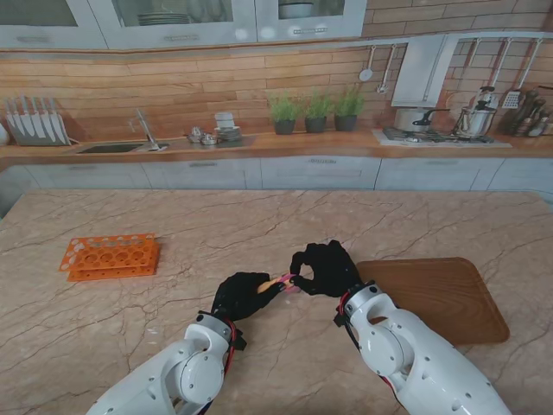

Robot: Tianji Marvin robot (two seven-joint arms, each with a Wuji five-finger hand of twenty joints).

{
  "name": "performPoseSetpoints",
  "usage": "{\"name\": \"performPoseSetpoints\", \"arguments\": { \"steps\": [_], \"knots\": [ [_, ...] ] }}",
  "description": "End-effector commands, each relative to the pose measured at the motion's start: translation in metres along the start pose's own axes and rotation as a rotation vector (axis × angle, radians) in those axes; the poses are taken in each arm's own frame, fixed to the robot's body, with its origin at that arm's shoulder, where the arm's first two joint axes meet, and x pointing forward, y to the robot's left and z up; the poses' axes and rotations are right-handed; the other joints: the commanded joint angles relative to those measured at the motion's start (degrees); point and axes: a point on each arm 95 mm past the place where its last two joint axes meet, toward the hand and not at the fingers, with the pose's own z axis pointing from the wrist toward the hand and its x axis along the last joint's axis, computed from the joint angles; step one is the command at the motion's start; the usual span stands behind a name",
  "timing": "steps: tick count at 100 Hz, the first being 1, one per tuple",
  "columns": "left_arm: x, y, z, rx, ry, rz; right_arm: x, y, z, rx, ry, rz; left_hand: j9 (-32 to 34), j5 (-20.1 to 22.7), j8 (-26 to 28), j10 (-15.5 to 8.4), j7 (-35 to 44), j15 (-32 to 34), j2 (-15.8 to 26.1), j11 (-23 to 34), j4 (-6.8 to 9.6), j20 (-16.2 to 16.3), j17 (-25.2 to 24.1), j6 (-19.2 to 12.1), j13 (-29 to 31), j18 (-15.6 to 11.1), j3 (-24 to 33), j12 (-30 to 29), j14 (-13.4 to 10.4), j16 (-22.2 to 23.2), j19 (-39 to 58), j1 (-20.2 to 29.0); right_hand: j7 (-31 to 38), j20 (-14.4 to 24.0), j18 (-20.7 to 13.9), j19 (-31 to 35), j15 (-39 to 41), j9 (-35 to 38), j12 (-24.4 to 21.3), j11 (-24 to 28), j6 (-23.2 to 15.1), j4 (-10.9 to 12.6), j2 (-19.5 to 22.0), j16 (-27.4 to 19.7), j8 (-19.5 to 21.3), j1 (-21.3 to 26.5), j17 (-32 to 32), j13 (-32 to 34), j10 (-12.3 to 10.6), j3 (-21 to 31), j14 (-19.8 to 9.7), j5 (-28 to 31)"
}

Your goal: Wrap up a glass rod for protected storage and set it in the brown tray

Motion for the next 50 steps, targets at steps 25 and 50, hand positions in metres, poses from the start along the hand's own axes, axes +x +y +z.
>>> {"name": "performPoseSetpoints", "arguments": {
  "steps": [25, 50],
  "knots": [
    [0.0046, 0.0007, -0.0040, -0.004, 0.028, -0.005, -0.0018, -0.0030, -0.0041, -0.015, -0.030, 0.036, 1.9, 5.6, 1.9, -3.8, 9.0, 4.1, -1.4, 7.7, 5.16, -0.6, 0.4, 4.9, 0.9, 3.4, 8.0, -0.7, -0.9, -0.3, 12.6, 0.7, 0.5, 1.7, -0.2, -0.6, -0.3, 1.2, 0.5, -0.2, 0.8, -1.2, 4.5, 0.8, -0.4, 3.9, 0.1, 1.6, 0.2, -1.9, -0.5, -2.0],
    [0.0066, 0.0014, -0.0062, -0.005, 0.041, -0.019, -0.0042, -0.0049, -0.0050, -0.012, -0.060, 0.086, 1.9, 5.8, 1.9, -3.8, 9.7, 4.1, -1.6, 7.9, 6.27, -0.6, 0.4, 4.8, 0.9, 3.5, 9.1, -0.9, -0.9, -0.3, 12.4, -0.2, -0.1, 1.9, -0.4, -0.9, -0.4, 1.0, 0.4, -0.2, 2.3, -1.0, 6.5, 0.8, -1.0, 3.9, -0.3, 1.3, 0.3, -4.0, -0.5, -3.2]
  ]
}}
